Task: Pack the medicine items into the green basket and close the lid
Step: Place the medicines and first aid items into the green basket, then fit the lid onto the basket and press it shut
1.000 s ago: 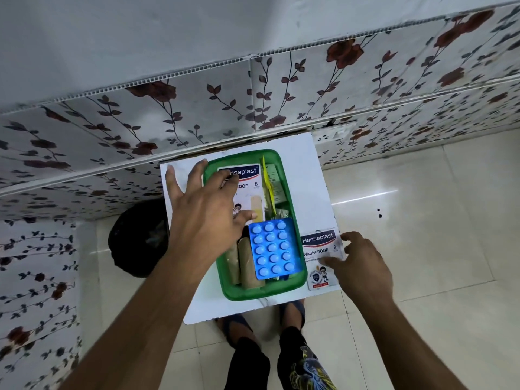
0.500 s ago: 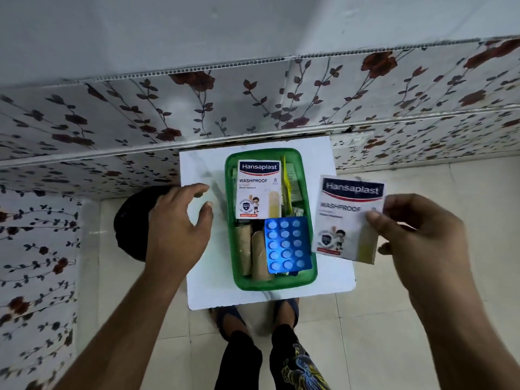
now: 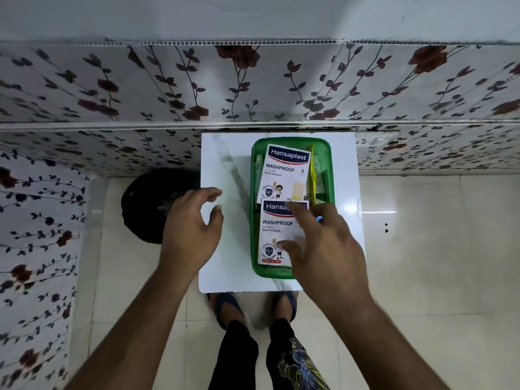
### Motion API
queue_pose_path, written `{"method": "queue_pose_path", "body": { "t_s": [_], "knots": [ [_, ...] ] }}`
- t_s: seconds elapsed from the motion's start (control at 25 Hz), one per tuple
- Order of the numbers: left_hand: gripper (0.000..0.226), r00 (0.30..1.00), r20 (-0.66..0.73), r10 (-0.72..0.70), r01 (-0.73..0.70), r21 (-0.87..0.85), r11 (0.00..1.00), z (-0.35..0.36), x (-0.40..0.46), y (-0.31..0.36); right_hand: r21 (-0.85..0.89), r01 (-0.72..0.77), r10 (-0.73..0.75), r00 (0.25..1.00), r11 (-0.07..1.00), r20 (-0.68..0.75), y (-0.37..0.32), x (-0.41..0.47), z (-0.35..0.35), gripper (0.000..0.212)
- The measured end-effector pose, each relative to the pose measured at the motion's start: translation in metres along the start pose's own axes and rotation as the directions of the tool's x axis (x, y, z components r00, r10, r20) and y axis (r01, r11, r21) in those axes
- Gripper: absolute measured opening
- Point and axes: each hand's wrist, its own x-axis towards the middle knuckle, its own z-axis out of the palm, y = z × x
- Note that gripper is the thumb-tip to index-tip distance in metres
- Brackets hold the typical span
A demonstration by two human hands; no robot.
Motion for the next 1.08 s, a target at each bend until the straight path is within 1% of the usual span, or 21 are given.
{"method": "queue_pose_path", "body": {
  "t_s": [0.08,0.12,0.16,0.2,0.24,0.28,0.32,0.36,0.4,0.44,0.48,0.52,0.64,0.72,0.8,0.88,0.96,1.04,1.08],
  "knots": [
    [0.028,1.0,0.009,-0.007,0.007,-0.021,1.0,0.001,-0.001,-0.001,-0.084,0.057,-0.052,0.997,0.995,0.062,-0.003,0.003,0.011,0.058],
    [0.028,1.0,0.019,-0.013,0.013,-0.029,0.999,0.003,0.0,-0.002,-0.095,0.078,-0.071,0.995,0.992,0.072,-0.003,0.003,0.014,0.056],
    [0.027,0.999,0.03,-0.024,0.025,-0.035,0.999,0.005,0.0,-0.003,-0.057,0.087,-0.084,0.995,0.995,0.06,-0.001,0.004,0.014,0.054],
    [0.026,0.998,0.043,-0.046,0.048,-0.046,0.998,0.009,0.002,-0.004,0.037,0.058,-0.059,0.998,0.998,0.015,0.001,0.004,0.011,0.05],
    [0.026,0.994,0.063,-0.086,0.09,-0.061,0.994,0.013,0.004,-0.005,0.164,-0.007,0.017,0.998,0.987,-0.06,0.007,0.005,0.005,0.045],
    [0.025,0.986,0.094,-0.142,0.148,-0.072,0.986,0.018,0.006,-0.006,0.262,-0.081,0.122,0.982,0.962,-0.145,0.014,0.007,-0.002,0.041],
    [0.024,0.97,0.14,-0.2,0.211,-0.069,0.975,0.022,0.009,-0.006,0.288,-0.158,0.221,0.954,0.945,-0.201,0.024,0.01,-0.007,0.04],
    [0.023,0.949,0.196,-0.248,0.262,-0.049,0.964,0.028,0.013,-0.005,0.242,-0.244,0.292,0.937,0.939,-0.19,0.036,0.014,-0.01,0.041],
    [0.022,0.928,0.248,-0.28,0.292,-0.015,0.956,0.033,0.016,-0.003,0.173,-0.309,0.329,0.939,0.935,-0.1,0.046,0.017,-0.011,0.045],
    [0.021,0.911,0.285,-0.298,0.306,0.018,0.952,0.038,0.02,0.0,0.113,-0.341,0.34,0.94,0.933,0.028,0.051,0.019,-0.009,0.046],
    [0.019,0.902,0.304,-0.307,0.311,0.038,0.95,0.042,0.023,0.004,0.091,-0.337,0.325,0.937,0.937,0.126,0.053,0.021,-0.005,0.045],
    [0.017,0.899,0.307,-0.313,0.316,0.043,0.948,0.046,0.026,0.007,0.09,-0.308,0.291,0.943,0.947,0.158,0.052,0.021,0.0,0.039],
    [0.014,0.907,0.278,-0.316,0.308,0.071,0.949,0.054,0.032,0.017,0.088,-0.211,0.208,0.977,0.973,0.044,0.051,0.023,0.008,0.026],
    [0.013,0.907,0.279,-0.316,0.312,0.057,0.948,0.058,0.033,0.018,0.109,-0.226,0.226,0.974,0.968,0.011,0.055,0.021,0.006,0.023],
    [0.017,0.896,0.292,-0.334,0.345,0.013,0.938,0.062,0.033,0.018,0.14,-0.269,0.27,0.963,0.953,0.016,0.061,0.018,0.0,0.021],
    [0.022,0.896,0.296,-0.33,0.347,-0.005,0.938,0.066,0.032,0.02,0.195,-0.305,0.311,0.95,0.932,0.002,0.068,0.013,-0.009,0.019],
    [0.024,0.901,0.296,-0.317,0.322,0.032,0.946,0.074,0.033,0.025,0.227,-0.321,0.337,0.941,0.92,-0.035,0.075,0.008,-0.024,0.017],
    [0.025,0.893,0.325,-0.312,0.293,0.109,0.95,0.079,0.034,0.031,0.241,-0.312,0.337,0.939,0.919,-0.068,0.081,0.006,-0.037,0.018],
    [0.027,0.891,0.326,-0.317,0.294,0.12,0.948,0.077,0.036,0.034,0.24,-0.308,0.335,0.939,0.921,-0.079,0.084,0.006,-0.041,0.019]
  ]
}}
